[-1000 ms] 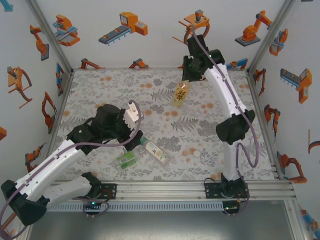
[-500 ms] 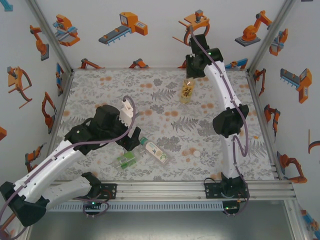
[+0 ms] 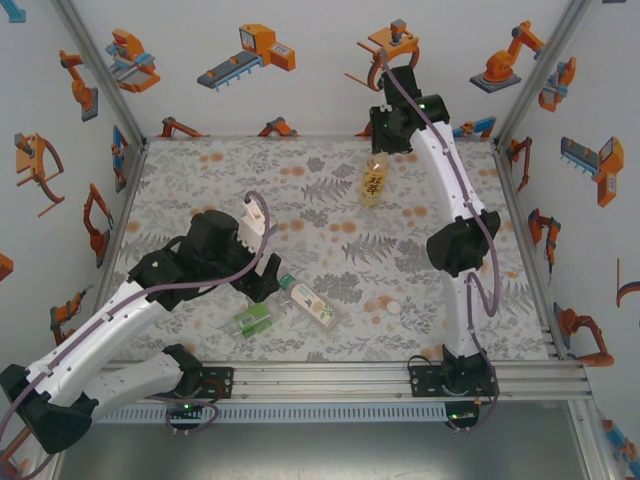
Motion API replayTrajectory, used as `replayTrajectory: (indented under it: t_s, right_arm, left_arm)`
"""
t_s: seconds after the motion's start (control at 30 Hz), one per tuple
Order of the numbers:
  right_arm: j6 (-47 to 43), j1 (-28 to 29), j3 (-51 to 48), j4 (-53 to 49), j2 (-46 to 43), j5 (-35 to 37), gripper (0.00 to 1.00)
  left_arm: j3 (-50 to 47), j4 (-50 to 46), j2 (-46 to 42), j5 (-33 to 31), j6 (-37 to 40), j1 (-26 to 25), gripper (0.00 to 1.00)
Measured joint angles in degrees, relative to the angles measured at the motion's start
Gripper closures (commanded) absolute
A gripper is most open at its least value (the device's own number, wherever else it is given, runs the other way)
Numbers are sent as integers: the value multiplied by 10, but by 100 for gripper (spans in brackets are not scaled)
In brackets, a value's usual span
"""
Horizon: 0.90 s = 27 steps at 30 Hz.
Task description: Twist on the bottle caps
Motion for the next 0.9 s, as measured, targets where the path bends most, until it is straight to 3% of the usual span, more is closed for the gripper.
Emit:
replayTrajectory:
  t_s: [0.2, 0.37, 0.6, 0.9]
  right_arm:
    - [0, 2, -5, -5, -60, -18, 57]
    - [2, 29, -91, -7, -153, -22, 57]
    - [32, 150, -306, 5, -277, -21, 57]
    - [97, 303, -470, 44, -315, -19, 52]
  left_arm:
    - [0, 0, 14, -2, -3, 1, 23]
    - [0, 2, 30, -8, -14, 11, 23]
    - [-2, 20, 49, -3, -52, 69, 21]
    - [-31, 58, 31, 20, -103, 183, 21]
